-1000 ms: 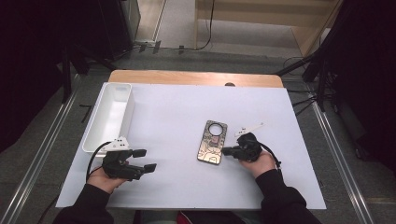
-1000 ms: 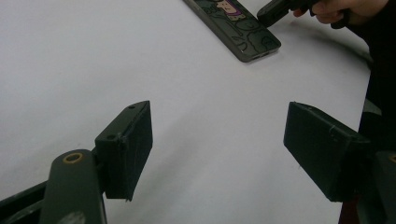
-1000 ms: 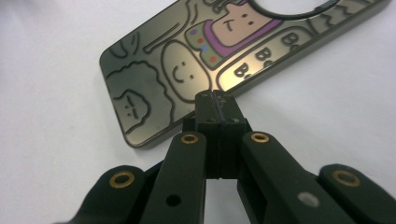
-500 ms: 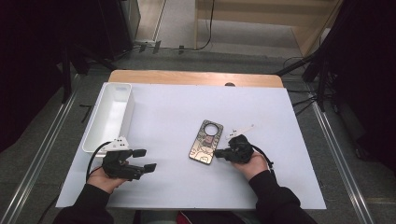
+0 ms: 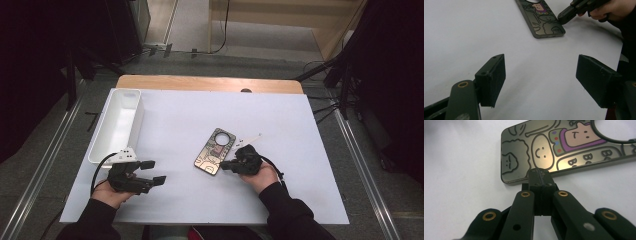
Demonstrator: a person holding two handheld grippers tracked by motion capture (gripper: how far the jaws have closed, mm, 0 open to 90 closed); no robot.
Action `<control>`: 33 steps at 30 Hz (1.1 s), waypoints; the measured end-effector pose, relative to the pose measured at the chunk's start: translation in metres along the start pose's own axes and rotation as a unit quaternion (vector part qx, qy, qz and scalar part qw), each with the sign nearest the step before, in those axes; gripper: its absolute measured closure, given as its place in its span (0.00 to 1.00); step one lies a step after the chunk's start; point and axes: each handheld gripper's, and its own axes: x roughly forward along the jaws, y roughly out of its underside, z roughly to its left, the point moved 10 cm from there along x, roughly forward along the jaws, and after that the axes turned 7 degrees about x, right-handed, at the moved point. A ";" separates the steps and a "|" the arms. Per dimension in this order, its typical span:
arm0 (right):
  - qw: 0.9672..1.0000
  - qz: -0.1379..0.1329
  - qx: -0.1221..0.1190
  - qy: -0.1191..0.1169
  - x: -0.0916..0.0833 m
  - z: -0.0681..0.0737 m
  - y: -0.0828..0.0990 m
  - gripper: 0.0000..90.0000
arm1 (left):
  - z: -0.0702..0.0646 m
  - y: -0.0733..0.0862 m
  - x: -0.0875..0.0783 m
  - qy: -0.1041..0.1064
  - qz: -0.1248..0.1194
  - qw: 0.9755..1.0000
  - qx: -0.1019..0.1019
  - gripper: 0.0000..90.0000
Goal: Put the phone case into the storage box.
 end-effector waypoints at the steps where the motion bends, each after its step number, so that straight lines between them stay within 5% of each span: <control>1: 1.000 0.000 0.000 -0.002 0.001 0.001 -0.001 0.98 | 0.000 0.001 -0.001 0.000 0.002 1.000 0.000 0.26; 19: 1.000 0.002 -0.008 -0.022 0.013 0.014 -0.014 0.97 | 0.000 0.001 -0.008 -0.015 -0.017 1.000 -0.006 0.27; 27: 0.998 -0.025 0.000 -0.050 -0.012 0.017 -0.019 0.66 | 0.003 0.006 -0.006 -0.029 0.011 1.000 0.002 0.26; 33: 0.998 -0.041 -0.009 -0.050 -0.026 0.017 -0.019 0.48 | -0.001 0.003 -0.006 -0.019 0.002 1.000 0.008 0.23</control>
